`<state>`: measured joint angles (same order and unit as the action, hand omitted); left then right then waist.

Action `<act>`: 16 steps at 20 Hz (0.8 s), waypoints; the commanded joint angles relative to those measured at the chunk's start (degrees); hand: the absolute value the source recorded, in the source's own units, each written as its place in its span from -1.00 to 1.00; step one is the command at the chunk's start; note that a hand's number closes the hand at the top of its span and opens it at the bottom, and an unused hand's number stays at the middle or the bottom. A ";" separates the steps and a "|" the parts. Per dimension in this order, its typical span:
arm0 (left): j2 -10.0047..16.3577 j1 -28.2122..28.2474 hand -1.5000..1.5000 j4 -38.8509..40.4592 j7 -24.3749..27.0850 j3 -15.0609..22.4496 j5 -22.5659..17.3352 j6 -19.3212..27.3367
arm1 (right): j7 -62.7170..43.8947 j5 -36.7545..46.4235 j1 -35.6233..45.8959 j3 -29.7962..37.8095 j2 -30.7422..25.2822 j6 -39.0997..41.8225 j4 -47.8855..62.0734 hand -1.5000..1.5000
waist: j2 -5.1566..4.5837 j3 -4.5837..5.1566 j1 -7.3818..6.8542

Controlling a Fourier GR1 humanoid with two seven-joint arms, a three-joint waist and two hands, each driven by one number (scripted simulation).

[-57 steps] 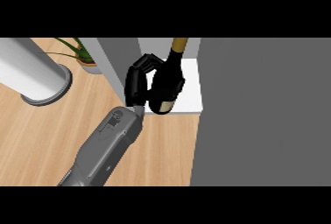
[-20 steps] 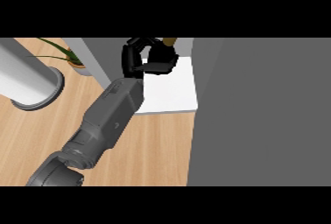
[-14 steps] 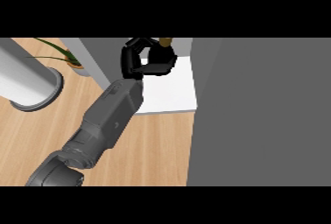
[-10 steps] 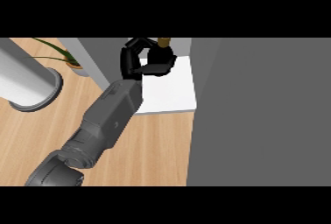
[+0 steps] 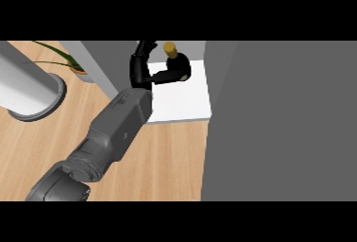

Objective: Pick up the wine, place it into the cabinet and close the cabinet

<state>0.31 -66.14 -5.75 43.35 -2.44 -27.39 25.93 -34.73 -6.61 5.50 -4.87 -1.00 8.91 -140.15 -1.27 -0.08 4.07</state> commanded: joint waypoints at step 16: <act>0.95 4.05 -1.00 0.58 3.68 -0.66 1.60 0.85 | -1.28 -2.85 -0.55 0.88 -0.36 0.56 -2.57 -1.00 | -0.12 0.17 -0.40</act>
<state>0.01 -63.70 -5.12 46.17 -2.64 -25.76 28.10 -33.72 -6.94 4.17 -5.03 -1.07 10.23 -140.12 -1.52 -0.02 4.54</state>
